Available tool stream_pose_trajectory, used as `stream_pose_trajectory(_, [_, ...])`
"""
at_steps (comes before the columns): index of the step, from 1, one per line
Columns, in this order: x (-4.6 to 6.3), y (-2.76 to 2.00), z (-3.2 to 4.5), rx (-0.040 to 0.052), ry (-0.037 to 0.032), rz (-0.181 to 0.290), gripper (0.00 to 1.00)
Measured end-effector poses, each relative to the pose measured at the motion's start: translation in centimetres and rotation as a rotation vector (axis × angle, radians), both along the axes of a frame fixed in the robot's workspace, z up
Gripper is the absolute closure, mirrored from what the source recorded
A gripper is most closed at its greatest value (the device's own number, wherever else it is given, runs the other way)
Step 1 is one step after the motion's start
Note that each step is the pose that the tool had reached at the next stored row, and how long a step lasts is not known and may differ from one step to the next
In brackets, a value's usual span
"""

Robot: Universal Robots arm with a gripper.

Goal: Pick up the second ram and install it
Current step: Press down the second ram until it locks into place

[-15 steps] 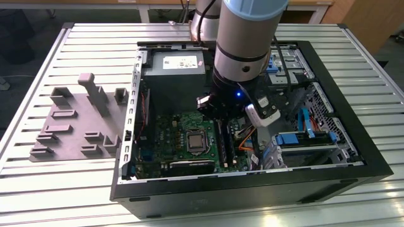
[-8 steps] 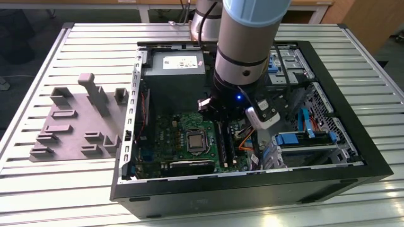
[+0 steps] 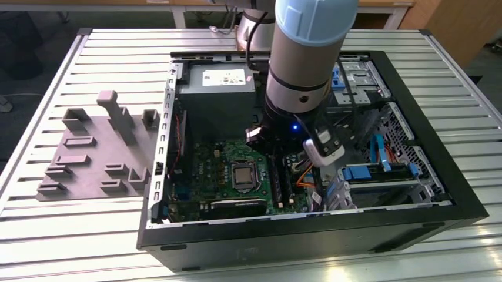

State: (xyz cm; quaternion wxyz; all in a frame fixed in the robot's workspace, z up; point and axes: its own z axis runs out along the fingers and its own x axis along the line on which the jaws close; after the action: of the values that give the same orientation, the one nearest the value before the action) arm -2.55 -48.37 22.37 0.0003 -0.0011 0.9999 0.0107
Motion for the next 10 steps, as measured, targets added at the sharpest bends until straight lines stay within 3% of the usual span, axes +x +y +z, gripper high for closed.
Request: stream_pose_trajectory(10, [-0.01,0.0,-0.73,-0.0002,0.0002,0.0,0.87])
